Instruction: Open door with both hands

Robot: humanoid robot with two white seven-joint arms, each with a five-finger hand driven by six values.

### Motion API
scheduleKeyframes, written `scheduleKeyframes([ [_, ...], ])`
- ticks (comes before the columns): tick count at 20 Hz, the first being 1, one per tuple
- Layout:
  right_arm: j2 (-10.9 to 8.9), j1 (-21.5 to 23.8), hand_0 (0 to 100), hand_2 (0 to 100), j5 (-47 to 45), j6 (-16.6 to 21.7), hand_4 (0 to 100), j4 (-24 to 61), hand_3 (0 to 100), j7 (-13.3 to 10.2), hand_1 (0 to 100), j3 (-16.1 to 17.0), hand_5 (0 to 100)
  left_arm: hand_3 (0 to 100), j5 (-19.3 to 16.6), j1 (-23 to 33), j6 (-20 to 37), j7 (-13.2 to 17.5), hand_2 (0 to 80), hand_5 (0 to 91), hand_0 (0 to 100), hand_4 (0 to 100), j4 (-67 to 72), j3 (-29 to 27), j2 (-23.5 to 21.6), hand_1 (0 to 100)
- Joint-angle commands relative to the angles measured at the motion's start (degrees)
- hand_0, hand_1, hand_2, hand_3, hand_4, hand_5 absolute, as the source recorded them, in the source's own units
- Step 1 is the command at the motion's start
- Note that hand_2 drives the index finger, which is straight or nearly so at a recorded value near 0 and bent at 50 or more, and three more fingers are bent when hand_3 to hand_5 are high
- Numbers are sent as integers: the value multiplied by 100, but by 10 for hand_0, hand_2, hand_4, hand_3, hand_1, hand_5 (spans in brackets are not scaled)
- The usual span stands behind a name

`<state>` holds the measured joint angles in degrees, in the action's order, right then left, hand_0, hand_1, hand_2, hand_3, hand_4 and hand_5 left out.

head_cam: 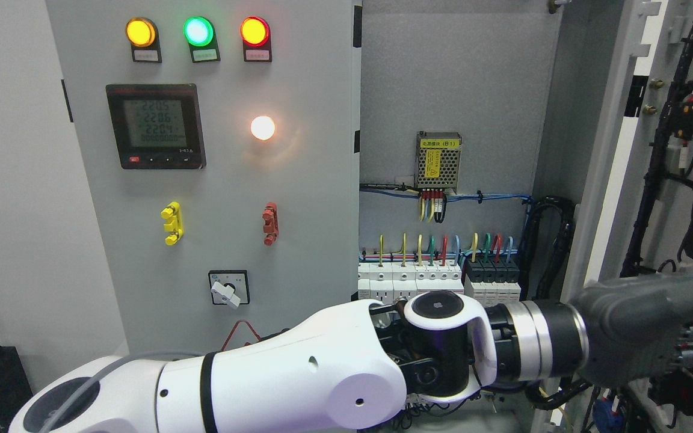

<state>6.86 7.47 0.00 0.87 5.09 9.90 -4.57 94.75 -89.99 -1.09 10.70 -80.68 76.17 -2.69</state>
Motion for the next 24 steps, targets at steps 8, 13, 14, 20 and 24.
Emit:
scheduleKeyframes([
  [8,0,0,120,0,-176,1,0,1,0,12,389,0,0,0,-1106,1816,-5,134,0,0,120,0,-1081,-954,-2357,389],
  [13,0,0,120,0,-176,1,0,1,0,12,389,0,0,0,-1257,2485,21,406,0,0,120,0,-1371,-1043,-3192,389],
  [14,0,0,120,0,-176,1,0,1,0,12,389,0,0,0,-1257,2608,30,459,0,0,120,0,-1406,-1130,-3377,389],
  [20,0,0,120,0,-176,1,0,1,0,12,389,0,0,0,-2186,4109,39,802,0,0,120,0,-1556,-2227,-3976,389],
  [24,0,0,120,0,-176,1,0,1,0,12,389,0,0,0,-2777,5218,48,1057,0,0,120,0,-1548,-2975,-4029,389],
])
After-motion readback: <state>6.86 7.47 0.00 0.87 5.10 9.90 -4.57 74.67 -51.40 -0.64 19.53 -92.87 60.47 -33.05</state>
